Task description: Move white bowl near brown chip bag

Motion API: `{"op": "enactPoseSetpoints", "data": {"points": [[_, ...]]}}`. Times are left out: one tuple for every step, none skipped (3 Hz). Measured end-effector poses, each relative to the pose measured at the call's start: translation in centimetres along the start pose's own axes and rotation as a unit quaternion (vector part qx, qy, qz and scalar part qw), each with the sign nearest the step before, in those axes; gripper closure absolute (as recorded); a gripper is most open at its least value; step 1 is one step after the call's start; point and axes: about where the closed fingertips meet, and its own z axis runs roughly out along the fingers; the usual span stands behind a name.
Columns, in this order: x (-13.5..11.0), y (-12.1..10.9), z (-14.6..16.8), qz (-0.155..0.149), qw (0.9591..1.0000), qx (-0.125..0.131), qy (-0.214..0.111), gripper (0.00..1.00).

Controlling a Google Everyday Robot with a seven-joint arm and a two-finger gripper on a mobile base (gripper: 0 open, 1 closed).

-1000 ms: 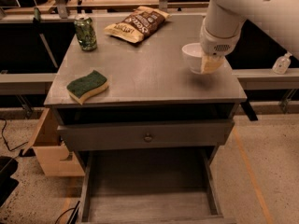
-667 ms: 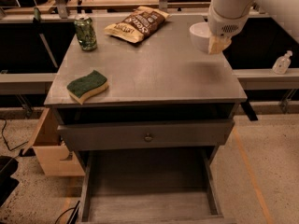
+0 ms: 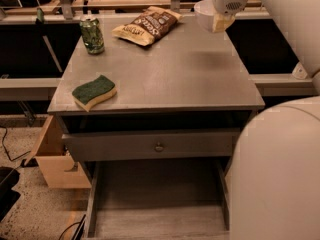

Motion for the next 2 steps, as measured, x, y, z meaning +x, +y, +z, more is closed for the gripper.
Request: {"op": "enactPoseSetpoints", "data": {"points": [[0.44, -1.97, -1.55, 0.011, 0.9995, 0.027, -0.007, 1.00], [0.43, -1.97, -1.58, 0.011, 0.9995, 0.027, -0.007, 1.00]]}}
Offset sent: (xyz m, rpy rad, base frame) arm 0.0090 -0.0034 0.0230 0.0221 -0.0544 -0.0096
